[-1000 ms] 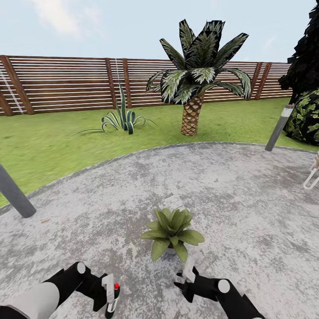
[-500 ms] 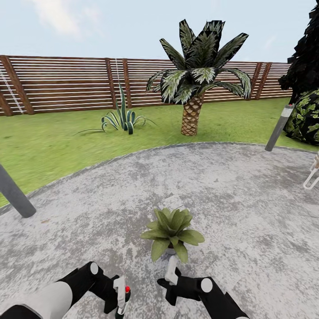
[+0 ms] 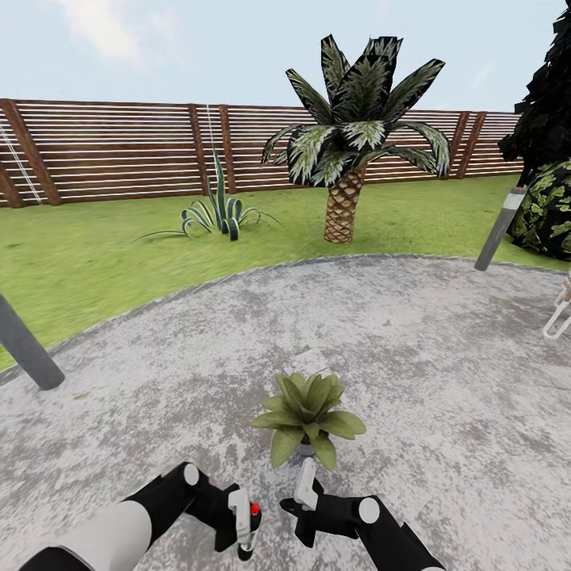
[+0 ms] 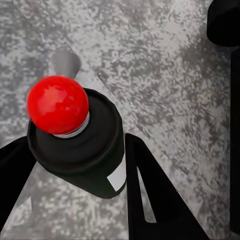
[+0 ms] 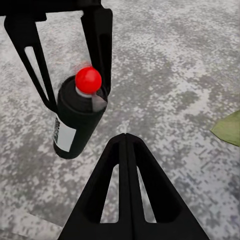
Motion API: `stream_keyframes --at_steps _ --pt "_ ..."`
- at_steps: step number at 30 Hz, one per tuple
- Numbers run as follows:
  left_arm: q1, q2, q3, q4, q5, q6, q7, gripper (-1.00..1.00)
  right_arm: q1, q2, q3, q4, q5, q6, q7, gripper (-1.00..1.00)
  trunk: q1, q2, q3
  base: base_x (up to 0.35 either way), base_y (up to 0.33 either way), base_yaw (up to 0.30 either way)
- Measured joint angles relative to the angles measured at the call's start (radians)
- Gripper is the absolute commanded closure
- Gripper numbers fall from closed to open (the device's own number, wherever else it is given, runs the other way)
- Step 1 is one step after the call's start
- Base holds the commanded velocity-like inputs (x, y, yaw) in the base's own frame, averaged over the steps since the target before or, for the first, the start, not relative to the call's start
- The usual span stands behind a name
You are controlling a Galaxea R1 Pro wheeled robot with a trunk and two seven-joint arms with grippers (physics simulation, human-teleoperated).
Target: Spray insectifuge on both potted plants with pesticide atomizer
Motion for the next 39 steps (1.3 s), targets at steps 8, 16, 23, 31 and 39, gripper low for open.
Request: stream_keyframes --at_steps 8,16,23,31,39 --pt "0.005 -0.023 0.002 -0.003 0.002 -0.007 0.003 1.0 0.0 0.0 0.0 0.0 -0.001 0.0 0.0 1.0 0.0 0.0 0.0 0.0 0.0 0.0" --pt "0.005 -0.033 0.005 -0.002 0.003 -0.046 0.005 1.0 0.0 0.0 0.0 0.0 -0.001 0.0 0.0 1.0 0.0 0.0 0.0 0.0 0.0 0.0" --pt "0.003 -0.04 0.007 -0.002 0.03 -0.05 0.008 1.0 0.0 0.0 0.0 0.0 0.0 0.0 -0.001 1.0 0.0 0.0 0.0 0.0 0.0 0.0" --pt "0.005 -0.043 0.006 -0.002 0.058 -0.051 0.01 1.0 0.0 0.0 0.0 0.0 -0.001 0.0 -0.001 1.0 0.0 0.0 0.0 0.0 0.0 0.0" --pt "0.005 -0.043 0.006 -0.002 0.058 -0.052 0.01 1.0 0.0 0.0 0.0 0.0 -0.001 0.0 -0.001 1.0 0.0 0.0 0.0 0.0 0.0 0.0"
